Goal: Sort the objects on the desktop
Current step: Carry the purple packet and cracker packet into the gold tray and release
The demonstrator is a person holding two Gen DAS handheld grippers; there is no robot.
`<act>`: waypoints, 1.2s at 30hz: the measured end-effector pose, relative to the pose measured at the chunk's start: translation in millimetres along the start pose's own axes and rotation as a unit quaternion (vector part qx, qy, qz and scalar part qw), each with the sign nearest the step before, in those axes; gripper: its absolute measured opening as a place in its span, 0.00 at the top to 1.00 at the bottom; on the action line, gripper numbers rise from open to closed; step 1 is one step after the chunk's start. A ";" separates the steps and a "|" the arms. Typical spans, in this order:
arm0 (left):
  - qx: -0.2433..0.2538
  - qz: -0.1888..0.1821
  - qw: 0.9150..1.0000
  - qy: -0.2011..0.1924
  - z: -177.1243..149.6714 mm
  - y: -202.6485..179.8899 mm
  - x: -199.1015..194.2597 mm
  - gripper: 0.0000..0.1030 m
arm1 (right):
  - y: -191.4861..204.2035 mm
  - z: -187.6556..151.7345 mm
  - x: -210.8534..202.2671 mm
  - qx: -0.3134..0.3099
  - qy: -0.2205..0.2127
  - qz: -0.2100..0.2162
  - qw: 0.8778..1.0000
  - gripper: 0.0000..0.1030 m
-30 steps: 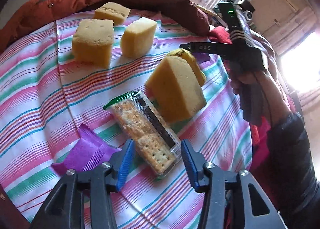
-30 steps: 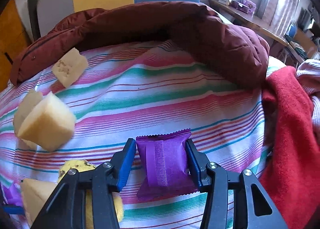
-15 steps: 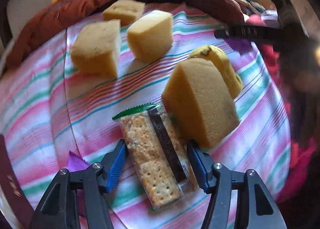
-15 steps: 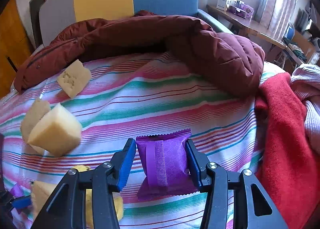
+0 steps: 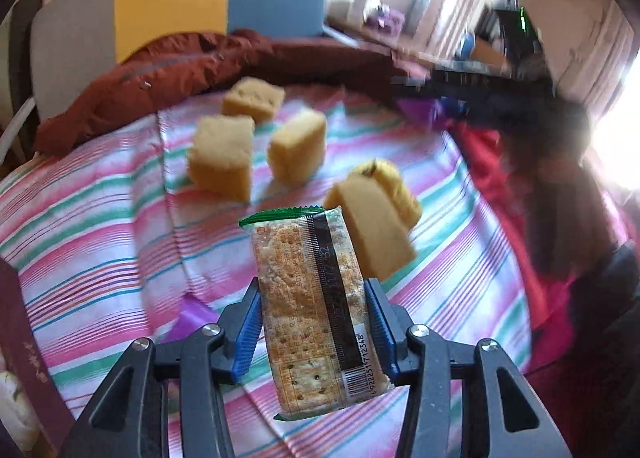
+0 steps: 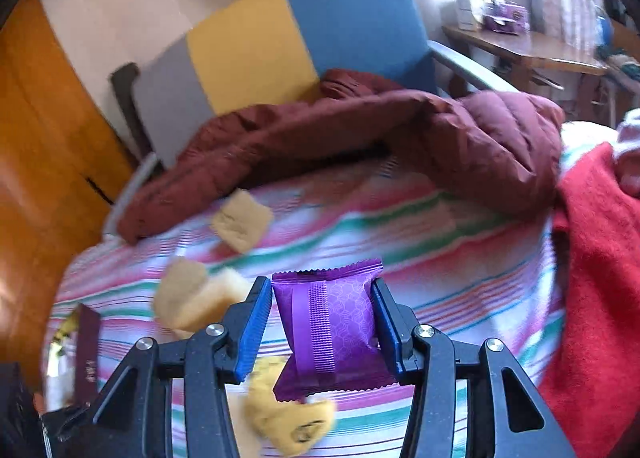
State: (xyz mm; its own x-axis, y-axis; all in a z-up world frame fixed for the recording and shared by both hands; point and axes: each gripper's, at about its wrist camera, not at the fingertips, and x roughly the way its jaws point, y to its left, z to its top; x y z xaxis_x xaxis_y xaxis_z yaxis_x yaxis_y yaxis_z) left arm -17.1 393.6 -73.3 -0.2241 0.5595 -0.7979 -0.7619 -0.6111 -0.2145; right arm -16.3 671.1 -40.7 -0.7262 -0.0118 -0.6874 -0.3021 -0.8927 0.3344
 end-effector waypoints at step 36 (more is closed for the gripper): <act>-0.281 0.269 0.915 -0.106 -127.1 288.2 -219.1 0.43 | 409.8 -104.3 58.6 -0.175 0.114 0.218 0.953 0.30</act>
State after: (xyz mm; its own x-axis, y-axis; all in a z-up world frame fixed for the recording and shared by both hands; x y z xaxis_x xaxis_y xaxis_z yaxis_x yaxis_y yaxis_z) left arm -110.3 23.7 -31.9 -0.6334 0.1528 -0.7585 -0.0866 -0.9881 -0.1268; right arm -118.2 257.6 -11.2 -0.5706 -0.4781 -0.6677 0.2519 -0.8757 0.4119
